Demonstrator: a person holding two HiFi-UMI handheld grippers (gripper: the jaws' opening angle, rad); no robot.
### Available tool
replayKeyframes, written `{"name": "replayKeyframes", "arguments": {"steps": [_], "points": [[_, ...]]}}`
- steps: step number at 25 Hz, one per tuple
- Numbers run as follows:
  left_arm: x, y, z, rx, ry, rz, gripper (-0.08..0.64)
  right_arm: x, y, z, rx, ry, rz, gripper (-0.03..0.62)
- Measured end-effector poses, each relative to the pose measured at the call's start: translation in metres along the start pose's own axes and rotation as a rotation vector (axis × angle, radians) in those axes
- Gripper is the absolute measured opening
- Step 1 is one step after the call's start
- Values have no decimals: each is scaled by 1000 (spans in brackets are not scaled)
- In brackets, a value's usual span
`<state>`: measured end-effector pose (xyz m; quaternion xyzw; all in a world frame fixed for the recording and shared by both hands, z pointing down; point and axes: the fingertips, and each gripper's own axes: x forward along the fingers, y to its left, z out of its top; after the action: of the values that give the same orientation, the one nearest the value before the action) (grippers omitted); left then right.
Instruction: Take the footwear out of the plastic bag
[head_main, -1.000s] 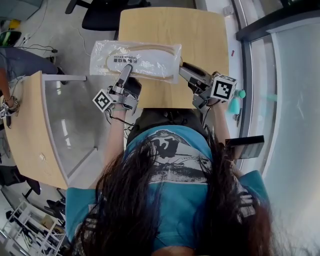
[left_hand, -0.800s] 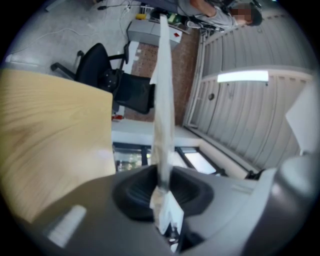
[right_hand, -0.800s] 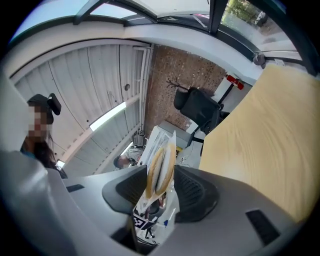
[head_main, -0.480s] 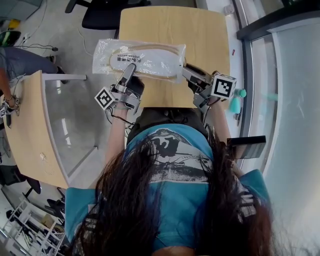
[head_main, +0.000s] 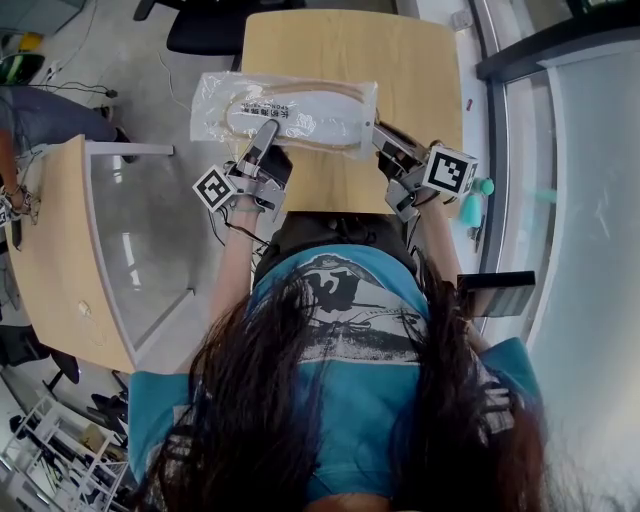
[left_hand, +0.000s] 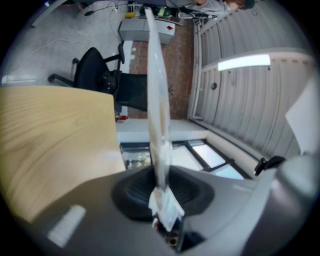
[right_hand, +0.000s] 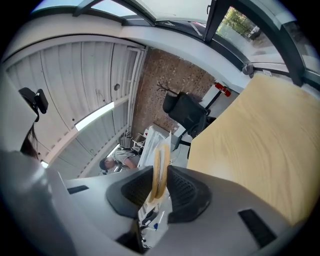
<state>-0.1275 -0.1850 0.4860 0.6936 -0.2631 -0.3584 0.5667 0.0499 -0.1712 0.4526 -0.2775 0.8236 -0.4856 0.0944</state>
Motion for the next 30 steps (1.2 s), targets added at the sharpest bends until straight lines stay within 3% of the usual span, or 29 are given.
{"name": "replayKeyframes", "arguments": {"steps": [7,15,19,24,30], "points": [[13,-9,0,140,108,31,92,-9,0,5,6,-37,-14,92],[17,0,1,147,102,71,97,-13,-7,5,30,-44,-47,92],[10,7,20,125,-5,95,86,-26,-19,7,60,-62,-73,92],[18,-2,14,218,74,89,87,-42,-21,12,25,-65,-74,92],[19,2,16,221,58,117,95,-51,-19,16,16,-92,-89,91]]}}
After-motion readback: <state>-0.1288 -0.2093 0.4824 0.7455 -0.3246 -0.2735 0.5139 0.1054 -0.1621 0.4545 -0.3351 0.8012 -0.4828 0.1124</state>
